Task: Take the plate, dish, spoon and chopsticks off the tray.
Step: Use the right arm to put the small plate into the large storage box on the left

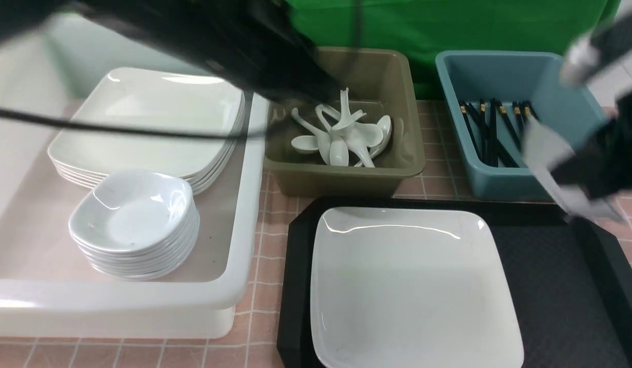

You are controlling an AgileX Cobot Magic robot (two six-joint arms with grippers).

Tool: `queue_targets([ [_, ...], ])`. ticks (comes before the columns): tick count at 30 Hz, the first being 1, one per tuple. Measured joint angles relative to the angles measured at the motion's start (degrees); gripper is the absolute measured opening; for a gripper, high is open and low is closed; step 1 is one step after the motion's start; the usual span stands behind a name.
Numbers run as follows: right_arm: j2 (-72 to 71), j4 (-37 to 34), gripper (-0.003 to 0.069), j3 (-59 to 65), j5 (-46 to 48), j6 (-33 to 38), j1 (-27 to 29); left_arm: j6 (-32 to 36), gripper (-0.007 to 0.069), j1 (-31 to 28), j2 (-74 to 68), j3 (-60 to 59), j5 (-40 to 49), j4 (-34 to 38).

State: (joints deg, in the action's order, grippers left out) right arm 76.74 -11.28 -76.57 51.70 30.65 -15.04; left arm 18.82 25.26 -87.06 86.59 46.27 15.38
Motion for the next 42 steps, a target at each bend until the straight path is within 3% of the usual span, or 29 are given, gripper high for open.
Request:
queue_targets([
  [3,3.46,-13.82,0.0080,-8.35,-0.41,5.59,-4.83,-0.31,-0.0003,-10.18,4.80,0.99,6.24,-0.08],
  [5,5.11,-15.15,0.0080,-11.17,-1.30,6.12,-7.98,-0.72,-0.0003,-13.96,6.33,1.04,8.25,-0.16],
  [9,16.01,-15.87,0.0080,-22.05,-5.64,6.41,-20.51,-3.19,-0.0003,-27.42,10.01,0.78,14.77,-0.04],
  [14,31.46,-15.49,0.0080,-35.33,-8.02,6.43,-29.93,-3.86,-0.0003,-34.97,12.41,-3.39,16.93,0.05],
  [20,46.35,-10.59,0.0080,-48.81,-8.74,6.43,-35.33,-4.41,-0.0003,-36.93,15.04,-9.68,16.92,-1.07],
  [27,54.84,-8.40,0.0085,-53.27,-11.26,6.01,-36.25,-4.43,-0.0003,-37.04,18.14,-11.01,16.52,-1.12],
  [31,56.23,-6.41,0.0176,-53.32,-12.75,5.80,-36.25,-4.43,-0.0003,-37.04,19.99,-11.01,16.39,-1.23],
  [33,56.23,-6.33,0.0296,-53.53,-13.47,4.15,-36.25,-4.43,-0.0003,-37.04,20.43,-11.01,16.34,-1.35],
  [37,56.13,-6.27,0.0418,-53.62,-12.84,-0.02,-36.25,-4.43,-0.0003,-37.04,20.76,-11.01,16.34,-1.49],
  [40,54.62,-5.60,0.0461,-53.64,-7.41,-3.55,-36.13,-4.43,-0.0003,-37.04,20.92,-11.01,16.34,-1.49],
  [42,51.87,-3.33,0.0424,-53.64,-2.24,-7.25,-35.56,-4.43,-0.0003,-37.04,20.92,-11.01,16.52,-0.71],
])
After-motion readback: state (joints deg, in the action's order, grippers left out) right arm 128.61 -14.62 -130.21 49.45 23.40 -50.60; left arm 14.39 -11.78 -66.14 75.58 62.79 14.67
